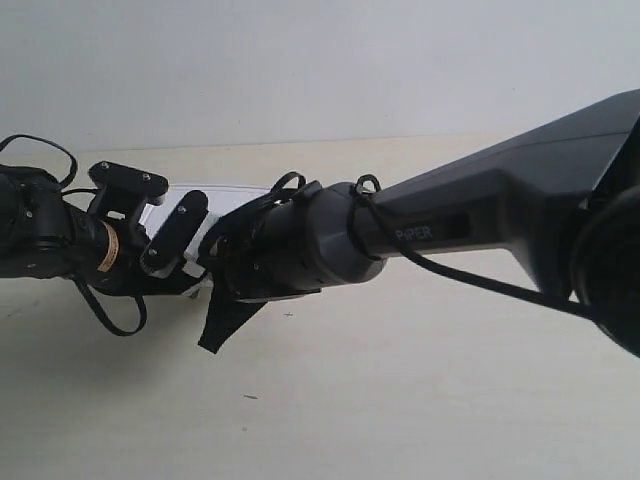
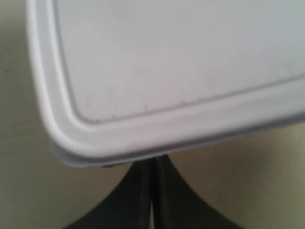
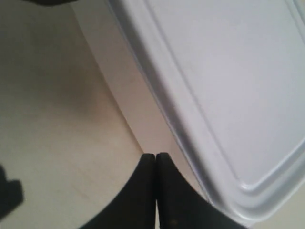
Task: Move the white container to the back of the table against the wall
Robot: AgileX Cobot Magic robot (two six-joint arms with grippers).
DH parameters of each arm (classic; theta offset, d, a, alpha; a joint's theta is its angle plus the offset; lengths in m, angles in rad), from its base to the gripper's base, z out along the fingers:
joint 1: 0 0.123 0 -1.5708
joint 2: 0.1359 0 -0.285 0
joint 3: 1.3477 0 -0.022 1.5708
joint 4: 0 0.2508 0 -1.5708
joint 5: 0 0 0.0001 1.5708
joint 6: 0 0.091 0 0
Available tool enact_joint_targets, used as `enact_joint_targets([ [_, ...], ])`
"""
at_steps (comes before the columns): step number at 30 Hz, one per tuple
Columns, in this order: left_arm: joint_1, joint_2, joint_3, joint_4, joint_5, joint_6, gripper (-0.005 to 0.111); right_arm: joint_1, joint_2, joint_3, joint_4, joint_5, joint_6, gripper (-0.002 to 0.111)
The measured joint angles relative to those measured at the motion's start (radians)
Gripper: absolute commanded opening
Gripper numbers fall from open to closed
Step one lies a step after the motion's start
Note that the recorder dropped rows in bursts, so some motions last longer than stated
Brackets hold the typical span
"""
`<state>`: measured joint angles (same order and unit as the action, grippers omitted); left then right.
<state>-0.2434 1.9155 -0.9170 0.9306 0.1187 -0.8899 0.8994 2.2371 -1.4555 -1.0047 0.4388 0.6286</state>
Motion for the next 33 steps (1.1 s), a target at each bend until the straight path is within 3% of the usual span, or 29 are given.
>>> enact_joint_targets([
  [12, 0.0, 0.0, -0.029, 0.073, 0.03, 0.169, 0.0, 0.0, 0.038, -0.061, -0.152, 0.066, 0.019, 0.0],
  [23, 0.005, 0.003, -0.048, 0.241, 0.054, 0.189, 0.0, 0.0, 0.042, -0.066, -0.216, 0.136, -0.05, 0.0],
  [33, 0.007, 0.036, -0.068, 0.254, 0.043, 0.252, 0.0, -0.006, 0.051, -0.066, -0.25, 0.131, -0.068, 0.0],
])
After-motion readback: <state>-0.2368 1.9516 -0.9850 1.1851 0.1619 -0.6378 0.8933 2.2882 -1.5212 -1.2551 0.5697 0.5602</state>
